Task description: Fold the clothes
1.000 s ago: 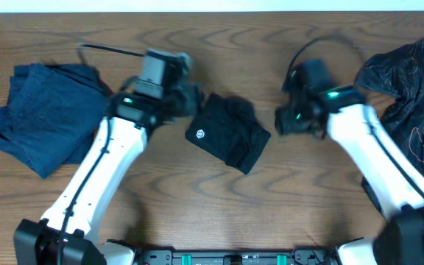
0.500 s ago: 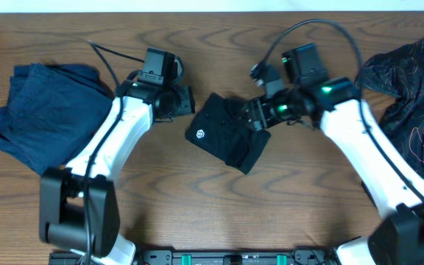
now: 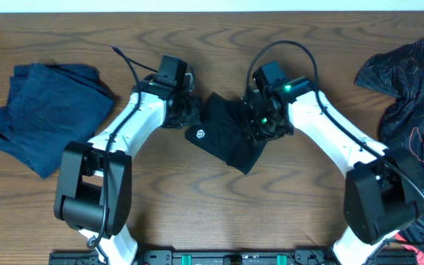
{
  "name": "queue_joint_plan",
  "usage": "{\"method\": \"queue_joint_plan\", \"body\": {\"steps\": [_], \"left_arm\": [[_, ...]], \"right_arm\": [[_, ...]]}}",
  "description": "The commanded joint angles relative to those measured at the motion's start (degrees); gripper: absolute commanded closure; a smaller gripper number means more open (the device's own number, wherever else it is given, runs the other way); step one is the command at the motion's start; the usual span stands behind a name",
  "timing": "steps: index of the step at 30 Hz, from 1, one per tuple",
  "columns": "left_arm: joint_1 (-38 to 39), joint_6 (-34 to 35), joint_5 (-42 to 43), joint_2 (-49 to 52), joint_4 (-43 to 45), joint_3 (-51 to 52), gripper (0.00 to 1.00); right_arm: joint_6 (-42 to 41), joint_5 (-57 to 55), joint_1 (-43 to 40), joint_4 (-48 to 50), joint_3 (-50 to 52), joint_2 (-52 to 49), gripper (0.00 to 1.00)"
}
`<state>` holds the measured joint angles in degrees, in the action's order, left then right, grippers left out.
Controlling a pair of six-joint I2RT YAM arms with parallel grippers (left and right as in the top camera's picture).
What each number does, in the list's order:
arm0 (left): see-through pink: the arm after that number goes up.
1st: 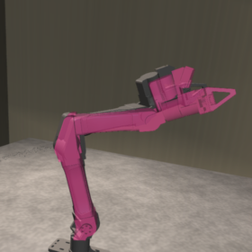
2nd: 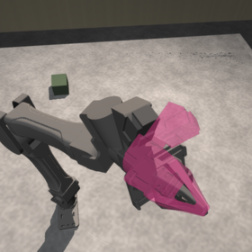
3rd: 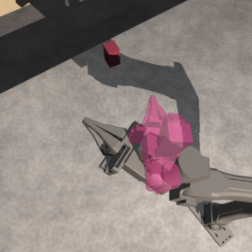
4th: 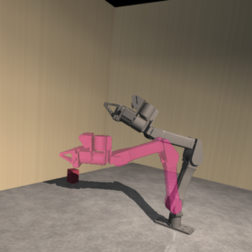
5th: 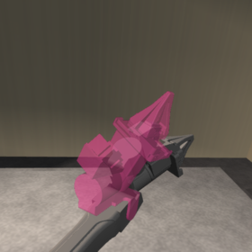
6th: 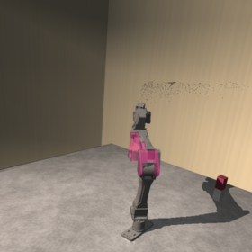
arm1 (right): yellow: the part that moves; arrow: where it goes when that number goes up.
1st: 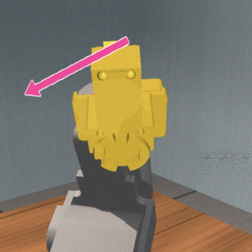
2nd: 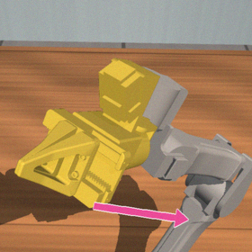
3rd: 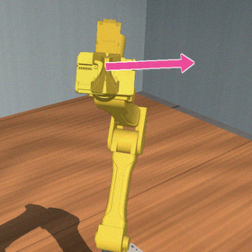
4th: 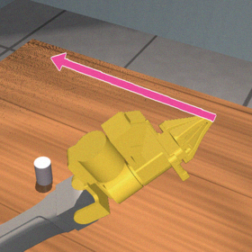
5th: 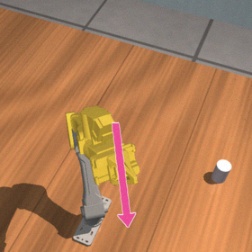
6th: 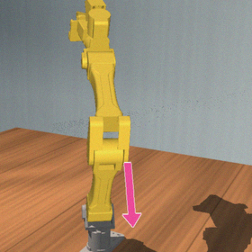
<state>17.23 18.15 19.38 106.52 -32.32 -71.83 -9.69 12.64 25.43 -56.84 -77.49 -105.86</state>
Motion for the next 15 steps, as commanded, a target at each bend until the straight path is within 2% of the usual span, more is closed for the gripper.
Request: {"method": "queue_joint_plan", "body": {"steps": [1, 2, 3, 9, 15], "left_arm": [[0.94, -0.5, 0.7, 0.68, -0.42, -0.66, 0.48], [0.98, -0.52, 0.7, 0.68, -0.61, -0.68, 0.48], [1.01, -0.52, 0.48, 0.68, -0.94, -0.66, 0.48], [1.01, -0.5, -5.81, 0.68, -5.35, -0.22, 0.48], [1.03, -0.46, -5.97, 0.68, -5.62, 2.95, 0.48]], "right_arm": [[-5.07, -9.22, 0.46, -1.6, 0.39, -0.48, 0.87], [-5.07, -9.25, 0.46, -2.05, 0.39, -0.48, 0.95], [-5.09, -9.22, 0.46, -2.56, 0.39, -0.48, 0.99], [-6.58, -9.2, 0.46, -8.5, 0.39, -0.48, 0.99], [-6.64, -10.67, 0.28, -13.94, 0.42, -0.48, 0.98]]}}
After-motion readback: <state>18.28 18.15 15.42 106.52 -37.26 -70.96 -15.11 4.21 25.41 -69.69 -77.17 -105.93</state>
